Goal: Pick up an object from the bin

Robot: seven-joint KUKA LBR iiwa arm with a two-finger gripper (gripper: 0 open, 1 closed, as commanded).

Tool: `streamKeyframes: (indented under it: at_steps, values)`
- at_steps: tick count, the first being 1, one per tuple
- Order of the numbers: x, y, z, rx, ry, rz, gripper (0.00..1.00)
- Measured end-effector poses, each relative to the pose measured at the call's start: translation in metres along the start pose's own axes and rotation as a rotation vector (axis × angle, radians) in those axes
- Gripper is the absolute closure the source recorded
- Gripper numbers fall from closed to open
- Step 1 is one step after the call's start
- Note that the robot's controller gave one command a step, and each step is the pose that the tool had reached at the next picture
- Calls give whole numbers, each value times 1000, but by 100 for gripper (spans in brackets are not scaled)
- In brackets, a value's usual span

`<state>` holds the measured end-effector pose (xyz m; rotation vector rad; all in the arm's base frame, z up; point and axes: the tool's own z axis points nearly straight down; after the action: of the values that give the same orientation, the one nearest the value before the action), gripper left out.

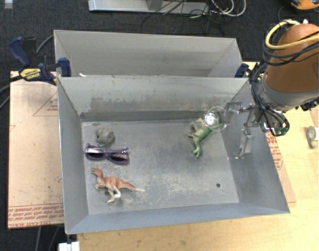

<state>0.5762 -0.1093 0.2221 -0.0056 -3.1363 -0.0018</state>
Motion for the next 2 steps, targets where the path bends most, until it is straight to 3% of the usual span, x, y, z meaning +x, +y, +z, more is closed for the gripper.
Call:
streamKeyframes:
  at_steps: [1,2]
  values:
    - [-1,1,-5,1,-7,-4,0]
    - [-59,8,111,1,-9,-216,0]
